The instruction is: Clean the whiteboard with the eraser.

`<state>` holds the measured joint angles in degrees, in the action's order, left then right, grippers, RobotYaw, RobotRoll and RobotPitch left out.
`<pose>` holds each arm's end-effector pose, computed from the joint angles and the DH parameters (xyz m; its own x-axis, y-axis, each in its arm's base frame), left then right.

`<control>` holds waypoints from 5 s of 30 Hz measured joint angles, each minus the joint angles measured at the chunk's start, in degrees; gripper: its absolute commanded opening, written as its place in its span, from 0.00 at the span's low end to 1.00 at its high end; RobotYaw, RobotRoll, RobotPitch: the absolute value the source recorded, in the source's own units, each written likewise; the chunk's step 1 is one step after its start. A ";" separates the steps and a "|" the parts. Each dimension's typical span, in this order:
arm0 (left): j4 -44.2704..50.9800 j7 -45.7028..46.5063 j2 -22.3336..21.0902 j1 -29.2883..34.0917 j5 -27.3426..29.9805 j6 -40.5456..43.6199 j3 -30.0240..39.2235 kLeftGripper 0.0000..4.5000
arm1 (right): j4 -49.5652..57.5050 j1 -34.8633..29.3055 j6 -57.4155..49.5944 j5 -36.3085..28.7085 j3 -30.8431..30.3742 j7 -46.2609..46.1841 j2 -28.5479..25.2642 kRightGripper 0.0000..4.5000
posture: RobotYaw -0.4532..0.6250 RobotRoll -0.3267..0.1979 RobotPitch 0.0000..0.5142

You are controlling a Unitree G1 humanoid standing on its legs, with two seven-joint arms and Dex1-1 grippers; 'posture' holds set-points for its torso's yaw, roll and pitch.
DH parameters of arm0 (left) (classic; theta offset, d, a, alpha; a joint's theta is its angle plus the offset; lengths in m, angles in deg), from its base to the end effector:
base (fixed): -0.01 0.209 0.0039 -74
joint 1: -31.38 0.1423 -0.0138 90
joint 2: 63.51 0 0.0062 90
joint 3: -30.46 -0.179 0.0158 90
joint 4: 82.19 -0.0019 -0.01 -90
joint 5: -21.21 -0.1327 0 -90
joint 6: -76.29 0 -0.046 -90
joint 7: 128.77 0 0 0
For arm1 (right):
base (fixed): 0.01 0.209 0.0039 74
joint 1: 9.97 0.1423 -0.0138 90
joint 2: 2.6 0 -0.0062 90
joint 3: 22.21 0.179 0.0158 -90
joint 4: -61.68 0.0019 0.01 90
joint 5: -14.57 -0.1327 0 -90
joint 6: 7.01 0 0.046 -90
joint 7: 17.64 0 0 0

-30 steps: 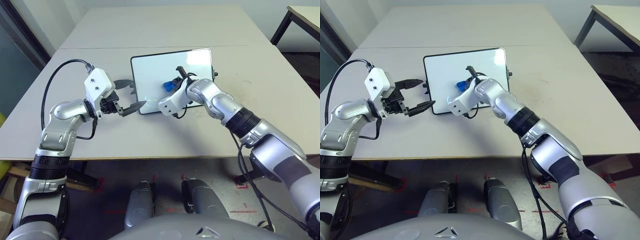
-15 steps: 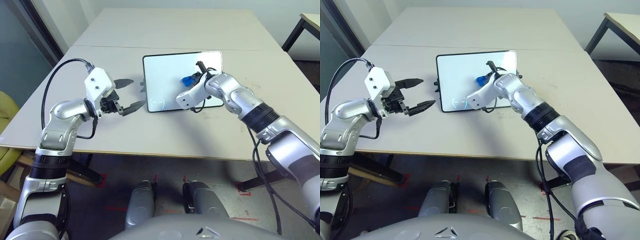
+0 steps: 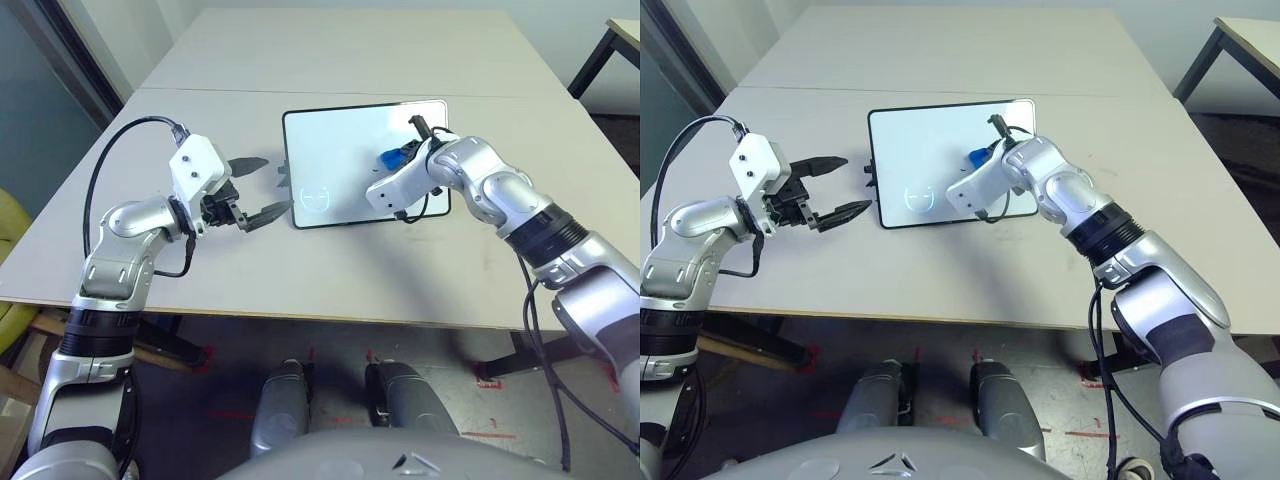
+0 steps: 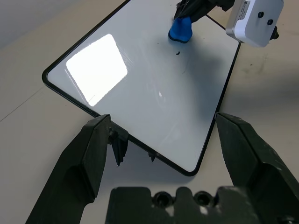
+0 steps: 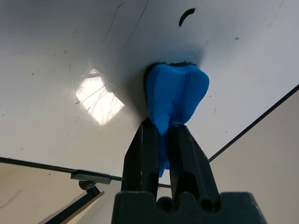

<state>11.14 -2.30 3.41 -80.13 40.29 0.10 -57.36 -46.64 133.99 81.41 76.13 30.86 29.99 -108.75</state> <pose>0.2515 0.2458 0.1763 0.6152 -0.7746 -0.1468 0.7627 0.5376 0.3596 0.3149 -0.1214 0.1980 0.8536 0.1419 -0.5013 -0.3447 -0.5676 -0.7476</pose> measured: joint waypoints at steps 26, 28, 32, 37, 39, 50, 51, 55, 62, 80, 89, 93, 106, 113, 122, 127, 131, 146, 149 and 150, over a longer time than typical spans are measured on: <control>-0.11 0.06 0.32 0.05 -0.01 0.00 -0.06 1.00 | 4.65 -2.84 0.20 2.82 -1.21 2.64 8.43 0.02 | 0.35 0.62 0.17; -0.07 0.08 0.32 0.09 -0.01 0.00 -0.06 1.00 | 4.79 -2.96 0.57 2.82 -1.28 2.67 8.87 0.02 | 0.35 0.62 0.17; -0.03 0.16 0.37 0.12 -0.01 0.00 -0.06 1.00 | 4.80 -2.96 0.84 2.82 -1.18 2.63 8.68 0.02 | 0.34 0.62 0.17; -0.01 0.18 0.74 0.11 -0.01 0.00 -0.21 1.00 | 5.20 -2.97 1.72 2.49 -0.79 2.81 7.64 0.02 | 0.33 0.62 0.17; -0.02 0.18 0.92 0.08 -0.03 0.00 -0.47 1.00 | 6.23 -3.03 1.90 1.88 -0.51 3.94 6.73 0.02 | 0.33 0.62 0.17; -3.72 -0.02 3.11 -1.75 -1.00 -1.57 -1.65 1.00 | 16.23 -0.76 -1.66 -7.45 9.23 18.16 -1.66 0.02 | 0.28 0.62 0.14; -4.20 -0.02 3.41 -2.31 -1.08 -1.73 -1.88 1.00 | 16.31 0.35 -2.64 -8.21 10.63 18.90 -1.87 0.02 | 0.28 0.62 0.14; -4.97 -0.05 4.46 -2.92 -1.33 -2.89 -2.86 1.00 | 14.21 4.22 -7.72 -11.72 15.90 19.92 -3.61 0.02 | 0.26 0.62 0.13; -7.30 -0.22 4.97 -4.16 -1.95 -4.45 -3.30 1.00 | -8.94 12.57 -17.97 -16.70 22.32 17.95 -11.36 0.02 | 0.25 0.62 0.12; -8.92 -1.19 5.67 -4.90 -2.77 -5.66 -3.41 1.00 | -50.39 19.32 -34.56 -33.55 24.97 13.32 -5.96 0.02 | 0.25 0.62 0.17; -8.85 -1.19 5.61 -4.57 -2.80 -5.49 -3.37 1.00 | -54.83 19.31 -36.51 -36.18 23.81 13.12 -2.10 0.02 | 0.27 0.62 0.19; -8.44 -1.17 5.18 -4.13 -2.80 -5.19 -3.25 1.00 | -56.28 19.16 -37.01 -36.23 23.10 12.97 -0.64 0.02 | 0.28 0.62 0.20; -6.38 -0.79 4.03 -2.52 -2.77 -3.98 -2.33 1.00 | -58.45 16.79 -37.90 -39.13 23.94 5.01 1.34 0.02 | 0.31 0.62 0.20; -6.17 -0.79 3.68 -2.53 -2.77 -3.74 -2.21 1.00 | -58.44 16.66 -38.30 -40.79 25.10 0.26 1.63 0.51 | 0.32 0.62 0.19; -6.18 0.92 2.12 -2.60 0.18 -1.97 4.20 1.00 | -55.97 19.59 -37.20 -44.42 27.83 1.95 -1.15 0.99 | 0.34 0.62 0.18; -8.34 3.54 0.61 -3.68 2.02 -1.61 10.57 1.00 | -48.47 19.50 -32.06 -49.79 33.16 2.48 -4.42 0.99 | 0.36 0.62 0.17; -11.49 7.35 0.26 -5.10 3.18 -0.91 15.27 1.00 | -42.87 14.18 -25.91 -54.68 38.39 0.22 -5.47 0.99 | 0.36 0.62 0.16; -37.21 23.35 -0.71 -12.74 0.43 -7.91 22.54 1.00 | -23.52 -16.52 -4.27 -72.97 57.78 -6.98 -5.68 0.99 | 0.30 0.62 0.17; -41.33 23.70 -0.83 -14.12 -0.35 -9.81 22.32 1.00 | -22.28 -19.34 -1.98 -73.71 58.41 -9.09 -5.66 0.99 | 0.29 0.62 0.17; -42.60 23.76 -0.88 -14.57 -0.59 -10.48 22.14 1.00 | -22.16 -19.97 -1.38 -73.87 58.50 -9.74 -5.65 0.99 | 0.29 0.62 0.17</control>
<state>-31.46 21.46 2.52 -94.70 39.69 -10.38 -35.22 -68.79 114.02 80.03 2.25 89.37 20.25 -114.40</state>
